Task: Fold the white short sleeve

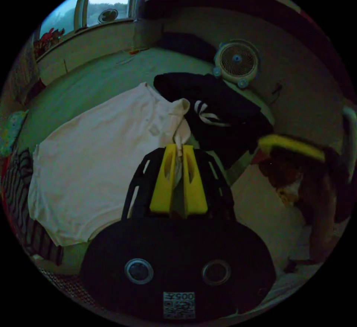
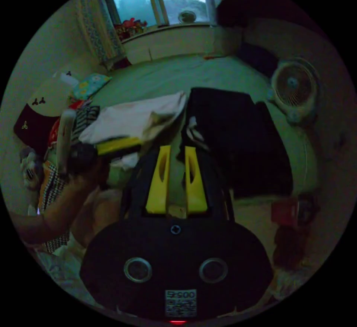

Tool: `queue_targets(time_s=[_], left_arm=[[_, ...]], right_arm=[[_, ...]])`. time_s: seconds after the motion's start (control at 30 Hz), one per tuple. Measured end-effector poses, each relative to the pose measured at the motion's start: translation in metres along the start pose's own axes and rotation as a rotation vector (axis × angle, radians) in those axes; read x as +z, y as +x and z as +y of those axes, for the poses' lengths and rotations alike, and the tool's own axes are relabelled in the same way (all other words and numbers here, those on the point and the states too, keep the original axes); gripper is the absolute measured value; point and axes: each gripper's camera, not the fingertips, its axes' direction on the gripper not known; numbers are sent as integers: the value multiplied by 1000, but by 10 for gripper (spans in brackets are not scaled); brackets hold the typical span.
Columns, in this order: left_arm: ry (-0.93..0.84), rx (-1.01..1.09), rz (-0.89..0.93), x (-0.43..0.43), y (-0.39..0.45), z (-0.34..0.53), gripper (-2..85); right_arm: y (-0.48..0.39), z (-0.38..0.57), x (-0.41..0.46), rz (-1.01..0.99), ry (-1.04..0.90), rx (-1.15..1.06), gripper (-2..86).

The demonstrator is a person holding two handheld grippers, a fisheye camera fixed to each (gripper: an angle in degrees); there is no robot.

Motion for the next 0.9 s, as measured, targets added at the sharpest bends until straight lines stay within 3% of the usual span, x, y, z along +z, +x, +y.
queue_targets(time_s=[0.17,0.43,0.67,0.9], left_arm=[[41,-23,38,-5,-14,11,46],[74,-3,77,-5,-27,24,46],[83,2,95,-10,-42,37,45],[91,-35,55,-22,-65,54,48]], right_arm=[[23,-127,85,-121,-193,49,70],[49,-217,197,-122,-419,195,92],[52,-262,251,-164,-451,241,88],[31,-298,268,-77,-388,200,22]])
